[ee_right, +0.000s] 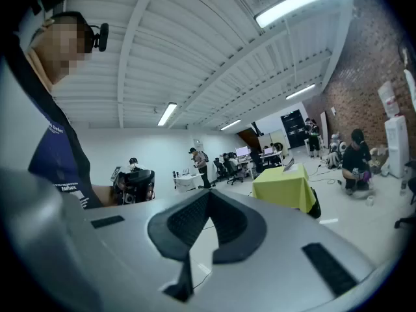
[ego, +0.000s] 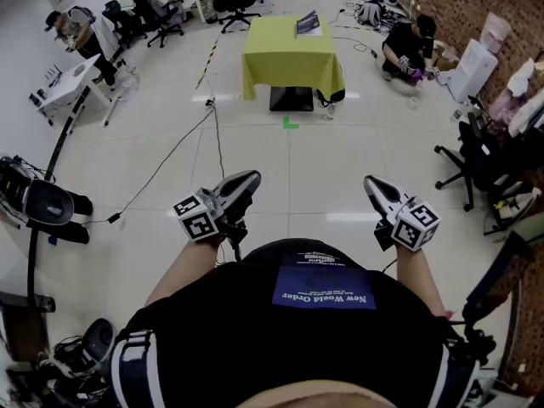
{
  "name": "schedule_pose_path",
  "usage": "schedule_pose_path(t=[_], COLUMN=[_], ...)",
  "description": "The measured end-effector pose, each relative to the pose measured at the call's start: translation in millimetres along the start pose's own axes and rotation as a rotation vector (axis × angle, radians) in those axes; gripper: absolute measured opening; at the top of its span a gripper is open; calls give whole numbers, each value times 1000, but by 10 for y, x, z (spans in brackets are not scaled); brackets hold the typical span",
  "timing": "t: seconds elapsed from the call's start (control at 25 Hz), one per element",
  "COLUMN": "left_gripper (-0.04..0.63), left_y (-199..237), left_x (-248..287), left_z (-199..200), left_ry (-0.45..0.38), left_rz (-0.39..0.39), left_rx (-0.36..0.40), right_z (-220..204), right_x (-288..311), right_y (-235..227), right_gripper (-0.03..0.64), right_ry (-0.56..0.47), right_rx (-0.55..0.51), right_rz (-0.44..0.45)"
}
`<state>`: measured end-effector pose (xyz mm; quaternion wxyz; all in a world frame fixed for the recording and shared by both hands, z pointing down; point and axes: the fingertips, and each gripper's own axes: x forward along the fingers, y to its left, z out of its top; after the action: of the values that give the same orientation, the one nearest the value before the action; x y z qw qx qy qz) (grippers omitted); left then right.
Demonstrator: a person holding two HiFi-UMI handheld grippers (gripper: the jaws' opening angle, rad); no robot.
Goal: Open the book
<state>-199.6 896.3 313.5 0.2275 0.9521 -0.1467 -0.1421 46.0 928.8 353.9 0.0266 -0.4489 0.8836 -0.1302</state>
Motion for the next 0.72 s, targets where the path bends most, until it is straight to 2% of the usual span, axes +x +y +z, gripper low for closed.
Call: schedule_pose_path(t=[0.2, 0.36, 0.52, 0.72], left_gripper=[6, 6, 6, 6], left_y=[29, 268, 697, 1416], left_x=[144, 85, -39, -204], left_z=[-75, -6, 165, 693], left_ry=[6, -5, -27, -30], left_rz=[4, 14, -5, -34], left_rx=[-9, -18, -21, 7], right_z=[-42, -94, -64, 292], right_x=[-3, 265, 747, 1670], right_y=[-196, -235, -202, -179], right_gripper=[-14, -12, -12, -12], right_ry=[15, 31, 60, 33], right_rx=[-5, 0, -39, -62], right_rz=[3, 14, 15, 6])
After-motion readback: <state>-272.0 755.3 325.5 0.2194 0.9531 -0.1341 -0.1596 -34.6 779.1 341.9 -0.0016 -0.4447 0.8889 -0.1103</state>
